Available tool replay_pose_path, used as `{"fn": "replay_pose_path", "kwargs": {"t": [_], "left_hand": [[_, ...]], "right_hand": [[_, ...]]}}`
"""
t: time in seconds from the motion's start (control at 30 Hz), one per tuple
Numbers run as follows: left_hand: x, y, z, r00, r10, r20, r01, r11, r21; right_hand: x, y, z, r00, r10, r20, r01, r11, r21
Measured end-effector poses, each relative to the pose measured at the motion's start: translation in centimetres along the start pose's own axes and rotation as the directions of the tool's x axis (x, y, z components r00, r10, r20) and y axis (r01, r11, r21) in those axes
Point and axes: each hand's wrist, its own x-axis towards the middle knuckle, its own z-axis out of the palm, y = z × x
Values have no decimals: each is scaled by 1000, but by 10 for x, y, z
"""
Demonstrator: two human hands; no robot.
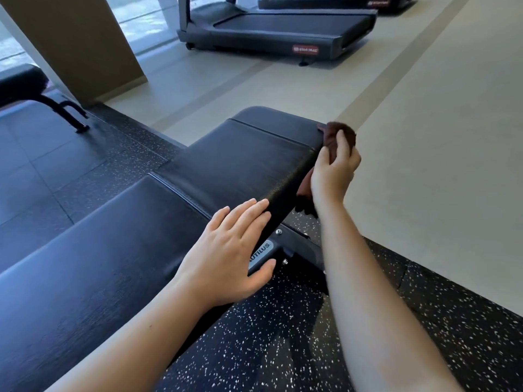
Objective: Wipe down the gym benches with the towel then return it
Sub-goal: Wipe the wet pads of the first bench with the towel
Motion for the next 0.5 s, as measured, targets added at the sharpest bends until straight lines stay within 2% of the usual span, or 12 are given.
{"fn": "replay_pose_path", "kwargs": {"t": [0.17, 0.37, 0.5], "left_hand": [[-1, 2, -1, 1000, -20, -19, 19, 999, -49], [-1, 1, 2, 999, -15, -33, 14, 1000, -22], [-1, 0, 3, 999, -16, -36, 15, 1000, -28]], "right_hand": [[-80, 10, 2, 988, -154, -25, 155, 986, 57], [4, -1, 2, 997, -76, -8, 75, 993, -94], [-15, 2, 2, 992, -126, -7, 125, 988, -95]]}}
